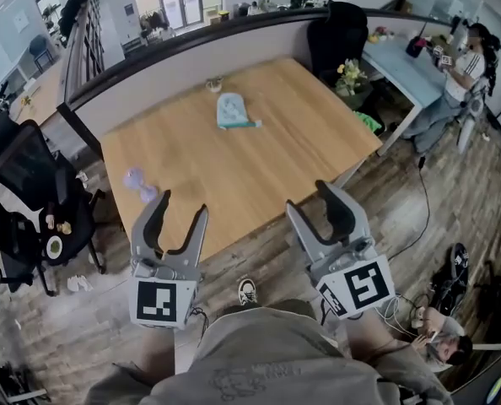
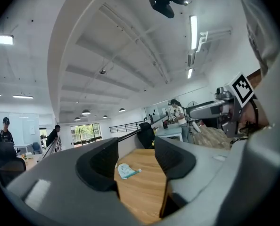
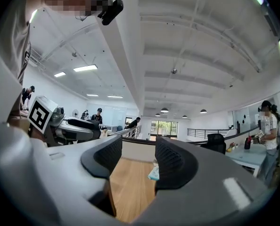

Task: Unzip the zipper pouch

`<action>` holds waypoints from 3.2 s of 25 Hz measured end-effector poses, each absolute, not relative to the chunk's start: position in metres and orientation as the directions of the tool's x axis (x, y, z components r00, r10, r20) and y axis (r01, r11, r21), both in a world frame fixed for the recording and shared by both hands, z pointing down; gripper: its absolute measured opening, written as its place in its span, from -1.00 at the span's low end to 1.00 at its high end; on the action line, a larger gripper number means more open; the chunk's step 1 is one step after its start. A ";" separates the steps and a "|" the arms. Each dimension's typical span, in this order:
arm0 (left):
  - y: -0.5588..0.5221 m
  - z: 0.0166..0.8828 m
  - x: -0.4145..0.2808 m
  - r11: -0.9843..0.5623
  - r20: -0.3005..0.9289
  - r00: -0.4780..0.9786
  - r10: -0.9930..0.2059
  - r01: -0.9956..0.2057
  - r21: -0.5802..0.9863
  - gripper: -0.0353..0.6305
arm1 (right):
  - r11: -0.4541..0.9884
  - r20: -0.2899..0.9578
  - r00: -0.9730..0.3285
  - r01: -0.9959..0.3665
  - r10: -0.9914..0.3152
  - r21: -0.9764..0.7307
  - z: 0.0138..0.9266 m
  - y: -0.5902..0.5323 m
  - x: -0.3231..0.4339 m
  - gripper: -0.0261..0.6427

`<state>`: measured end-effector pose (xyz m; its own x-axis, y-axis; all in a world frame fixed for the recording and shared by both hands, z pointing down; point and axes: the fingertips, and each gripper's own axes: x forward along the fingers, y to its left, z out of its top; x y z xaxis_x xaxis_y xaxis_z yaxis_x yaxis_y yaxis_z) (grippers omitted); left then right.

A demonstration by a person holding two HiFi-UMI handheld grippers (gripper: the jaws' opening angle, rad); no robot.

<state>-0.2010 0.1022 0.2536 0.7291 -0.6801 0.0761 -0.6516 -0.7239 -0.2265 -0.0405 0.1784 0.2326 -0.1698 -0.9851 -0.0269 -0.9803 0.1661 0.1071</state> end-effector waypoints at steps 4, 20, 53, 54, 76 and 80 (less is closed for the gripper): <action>0.075 0.253 -0.202 -0.721 0.072 0.727 -0.683 -0.655 -0.227 -0.21 | 0.181 -0.014 -0.183 -0.978 -0.983 0.105 0.234 0.148 -0.045 -0.23; -0.027 0.273 -0.142 -0.654 0.111 0.651 -0.751 -0.710 -0.260 -0.22 | 0.266 0.017 -0.265 -0.959 -0.964 0.100 0.255 0.029 0.031 -0.23; -0.156 0.284 -0.023 -0.443 0.178 0.409 -0.895 -0.865 -0.237 -0.31 | 0.556 0.088 -0.558 -0.830 -0.825 -0.050 0.302 -0.167 0.157 -0.37; -0.159 0.288 -0.025 -0.452 0.186 0.417 -0.890 -0.861 -0.234 -0.31 | 0.555 0.094 -0.558 -0.830 -0.825 -0.051 0.304 -0.170 0.155 -0.37; -0.310 0.433 -0.044 -0.735 0.378 0.639 -0.670 -0.643 -0.216 -0.31 | 0.562 0.290 -0.588 -0.808 -0.755 -0.176 0.425 -0.276 0.092 -0.39; -0.336 0.479 -0.038 -0.765 0.420 0.667 -0.615 -0.633 -0.116 -0.31 | 0.554 0.339 -0.584 -0.810 -0.737 -0.191 0.461 -0.293 0.089 -0.39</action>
